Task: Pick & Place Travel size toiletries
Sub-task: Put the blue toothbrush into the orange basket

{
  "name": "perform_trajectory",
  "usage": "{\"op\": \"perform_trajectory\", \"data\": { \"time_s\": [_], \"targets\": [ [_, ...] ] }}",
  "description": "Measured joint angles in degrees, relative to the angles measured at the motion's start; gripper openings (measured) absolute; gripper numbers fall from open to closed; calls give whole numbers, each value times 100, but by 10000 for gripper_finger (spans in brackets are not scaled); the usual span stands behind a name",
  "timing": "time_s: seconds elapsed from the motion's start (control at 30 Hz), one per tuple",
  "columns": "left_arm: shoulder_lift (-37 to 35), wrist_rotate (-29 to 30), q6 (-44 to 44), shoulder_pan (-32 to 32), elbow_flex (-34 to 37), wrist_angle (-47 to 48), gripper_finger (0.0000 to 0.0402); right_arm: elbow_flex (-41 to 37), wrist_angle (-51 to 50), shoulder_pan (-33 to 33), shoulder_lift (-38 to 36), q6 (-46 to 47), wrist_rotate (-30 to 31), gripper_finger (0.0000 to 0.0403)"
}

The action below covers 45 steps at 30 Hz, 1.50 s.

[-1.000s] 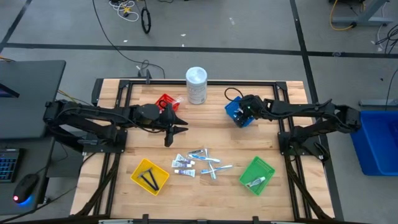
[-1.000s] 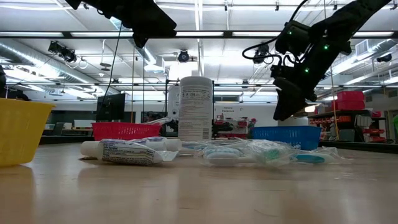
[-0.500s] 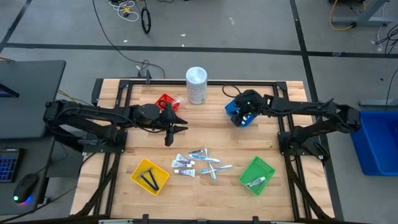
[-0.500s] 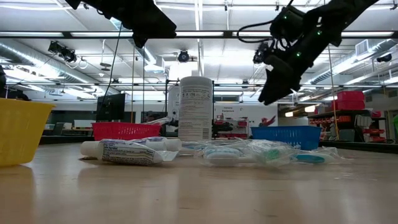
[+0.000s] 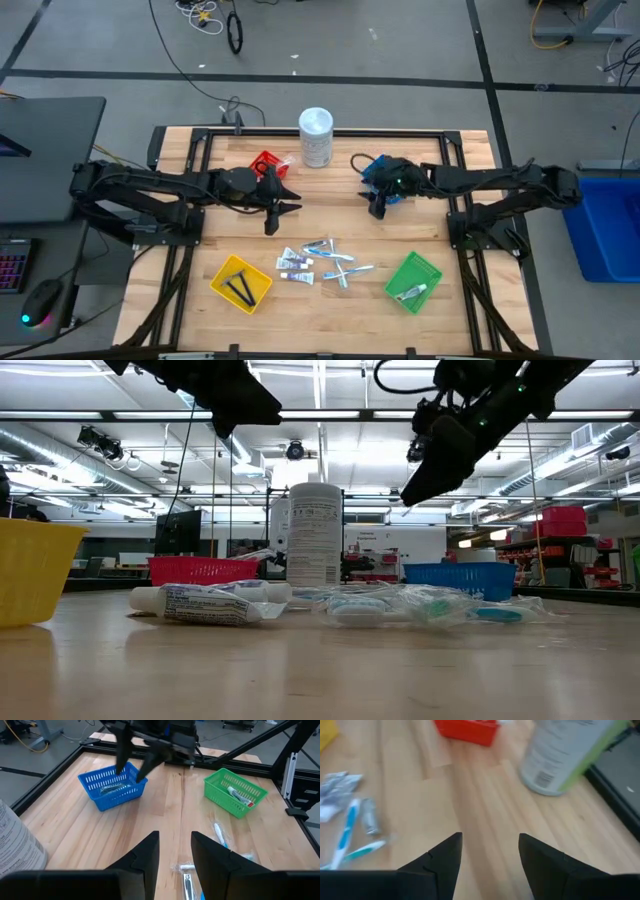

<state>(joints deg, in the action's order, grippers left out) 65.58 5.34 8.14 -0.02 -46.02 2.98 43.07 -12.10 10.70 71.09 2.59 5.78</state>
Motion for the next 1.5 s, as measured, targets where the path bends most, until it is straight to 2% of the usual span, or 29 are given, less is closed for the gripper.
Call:
{"op": "perform_trajectory", "data": {
  "time_s": [0.17,0.27,0.33,0.53,0.7,0.97,1.5],
  "targets": [
    [0,0,1,-1,0,48,119,0,-4,-512,0,85,-14,211],
    [0,0,2,-1,0,47,119,0,10,-822,56,58,-267,212],
    [0,0,1,-1,0,47,119,0,12,-1030,138,98,-435,208],
    [0,2,2,-1,0,42,119,0,94,-1478,455,468,-441,194],
    [0,0,3,-1,0,42,119,0,327,-1685,685,721,-442,192],
    [0,0,22,0,0,40,119,0,491,-1947,1066,1041,-438,212],
    [0,-46,66,-1,0,55,119,0,1311,-2355,1939,1158,-453,230]
  ]
}}
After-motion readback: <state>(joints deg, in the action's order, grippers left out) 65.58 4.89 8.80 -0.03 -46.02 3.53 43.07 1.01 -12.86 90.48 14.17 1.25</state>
